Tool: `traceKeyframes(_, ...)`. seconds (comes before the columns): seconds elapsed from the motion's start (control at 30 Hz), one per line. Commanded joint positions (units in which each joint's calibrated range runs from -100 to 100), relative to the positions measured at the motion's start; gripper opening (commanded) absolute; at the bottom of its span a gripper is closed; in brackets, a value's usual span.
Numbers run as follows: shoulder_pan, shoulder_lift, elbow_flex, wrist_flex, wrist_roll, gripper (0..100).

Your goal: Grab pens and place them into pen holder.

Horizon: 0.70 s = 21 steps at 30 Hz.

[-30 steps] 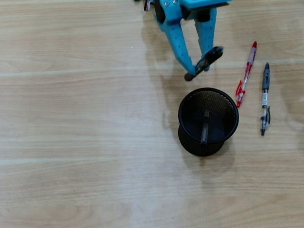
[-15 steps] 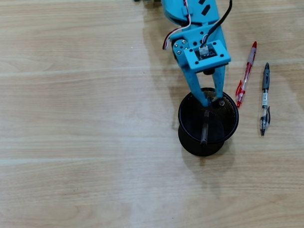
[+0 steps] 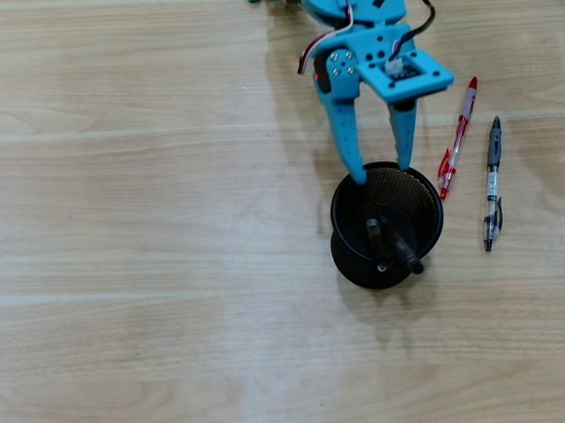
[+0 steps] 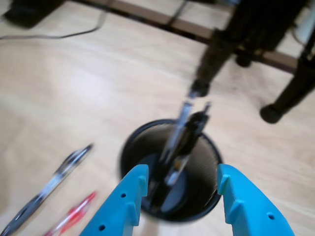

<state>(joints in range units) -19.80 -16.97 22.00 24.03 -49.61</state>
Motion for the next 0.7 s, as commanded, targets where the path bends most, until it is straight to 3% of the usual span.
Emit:
traceKeyframes(0.0, -6.49, -11.09, -6.29, 23.03, -0.26, 17)
traceKeyframes(0.1, -12.3, -9.83, -9.28, 37.46, -9.51, 17)
traceKeyframes(0.13, -17.46, -7.29, -9.46, 43.14, -17.82, 17)
traceKeyframes(0.3, -27.54, 5.47, -10.1, 45.97, -37.01, 17)
traceKeyframes(0.4, -29.4, 13.08, -12.27, 45.8, -39.94, 17)
traceKeyframes(0.67, -29.15, 27.87, -24.58, 45.8, -39.94, 24)
